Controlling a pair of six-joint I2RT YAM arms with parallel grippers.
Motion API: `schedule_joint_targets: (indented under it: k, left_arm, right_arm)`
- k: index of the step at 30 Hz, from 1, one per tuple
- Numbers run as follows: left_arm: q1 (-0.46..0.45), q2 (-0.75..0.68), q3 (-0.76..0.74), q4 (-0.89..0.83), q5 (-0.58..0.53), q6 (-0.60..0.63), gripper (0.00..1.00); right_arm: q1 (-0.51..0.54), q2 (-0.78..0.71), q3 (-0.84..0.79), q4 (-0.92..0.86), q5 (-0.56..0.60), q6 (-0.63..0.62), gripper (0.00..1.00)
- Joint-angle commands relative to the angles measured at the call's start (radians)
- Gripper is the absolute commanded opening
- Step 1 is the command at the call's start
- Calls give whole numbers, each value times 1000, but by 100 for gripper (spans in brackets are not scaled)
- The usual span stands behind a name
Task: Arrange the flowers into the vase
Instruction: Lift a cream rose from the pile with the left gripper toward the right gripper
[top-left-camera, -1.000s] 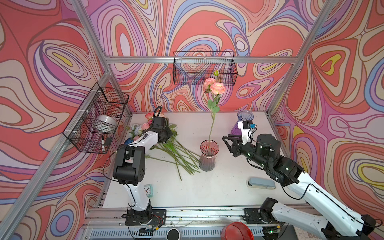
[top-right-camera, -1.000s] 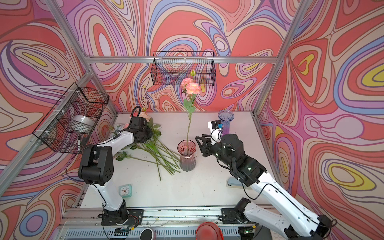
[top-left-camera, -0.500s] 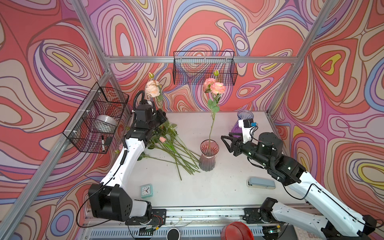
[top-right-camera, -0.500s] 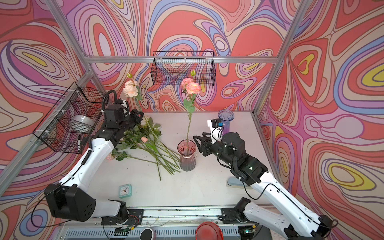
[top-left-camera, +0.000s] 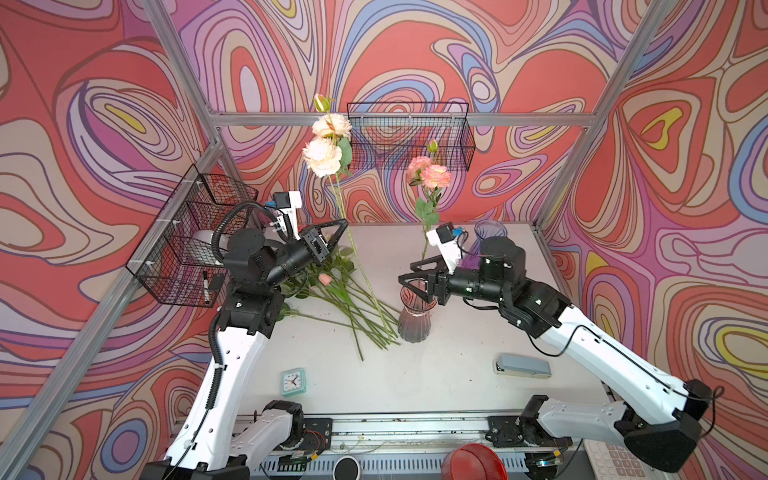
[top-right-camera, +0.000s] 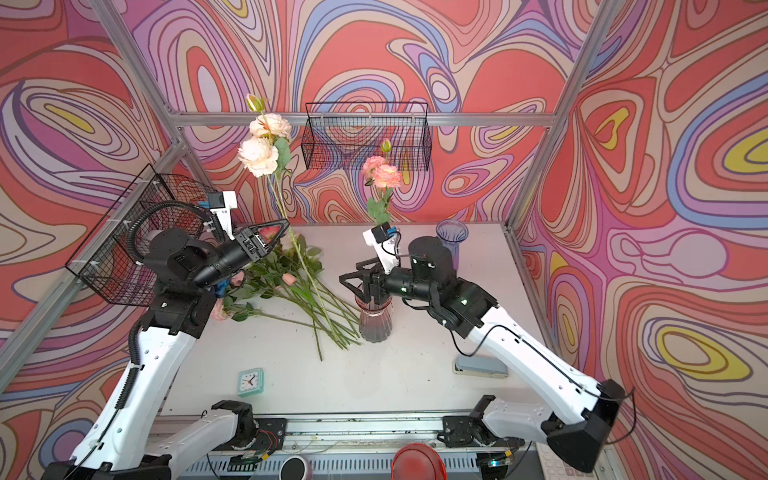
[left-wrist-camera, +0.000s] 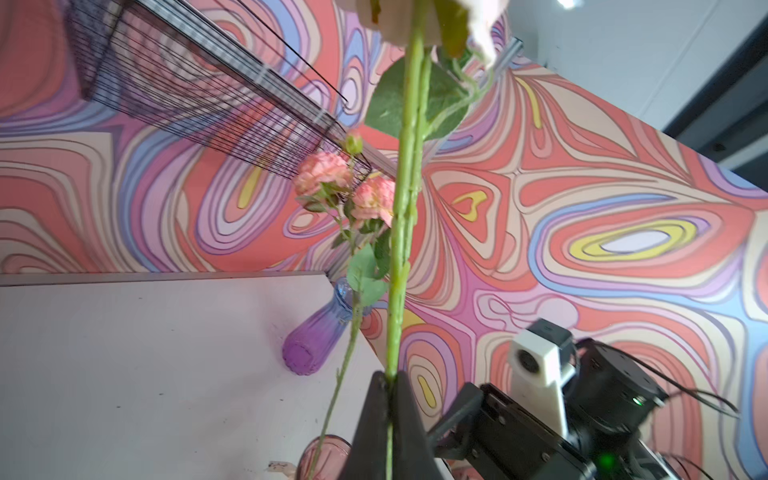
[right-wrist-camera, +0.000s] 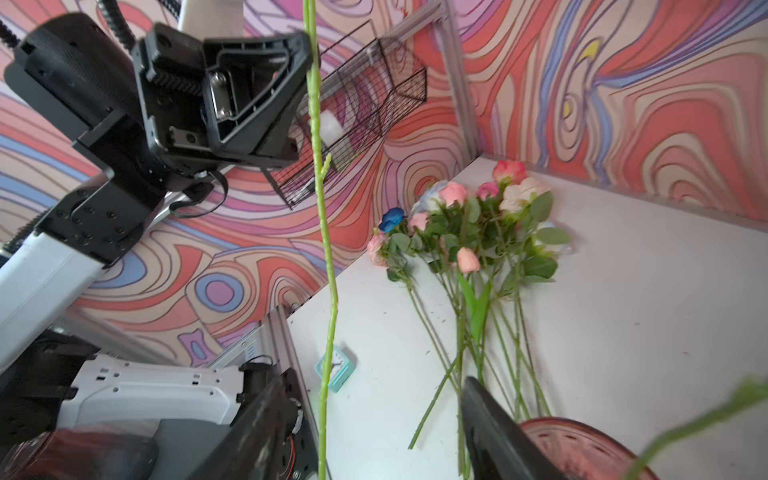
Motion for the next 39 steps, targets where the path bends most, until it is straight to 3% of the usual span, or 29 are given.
schedule_joint_targets:
  k: [1, 7, 13, 16, 22, 23, 25, 28, 31, 33, 36, 39]
  left_arm:
    - [3, 3, -49, 218, 199, -97, 0]
    - [-6, 31, -141, 628, 329, -329, 0]
    - [-28, 62, -137, 670, 386, -347, 0]
    - [-45, 78, -131, 709, 407, -369, 0]
    - [-79, 109, -116, 727, 413, -386, 2]
    - [-79, 112, -118, 734, 404, -392, 15]
    - [-79, 115, -123, 751, 376, -412, 50]
    - [-78, 111, -129, 769, 330, -432, 73]
    - [-77, 89, -144, 741, 268, -414, 84]
    - [-76, 47, -162, 622, 198, -335, 99]
    - [-76, -43, -172, 298, 44, -113, 100]
    - [-76, -134, -215, 115, -112, 13, 100]
  right_arm:
    - [45, 39, 67, 74, -105, 13, 68]
    - [74, 112, 123, 116, -145, 34, 62]
    - [85, 154, 151, 160, -190, 56, 52]
    - [87, 164, 157, 168, -181, 58, 40]
    - [89, 162, 154, 178, -171, 58, 2]
    - [90, 160, 151, 178, -168, 59, 0]
    - [88, 141, 136, 179, -147, 56, 0]
    - [89, 93, 108, 161, -71, 31, 0]
    - [90, 37, 92, 121, 34, -19, 0]
    - [90, -12, 84, 87, 136, -65, 0]
    - [90, -79, 63, 77, 315, -133, 0]
    - [90, -122, 49, 95, 487, -210, 0]
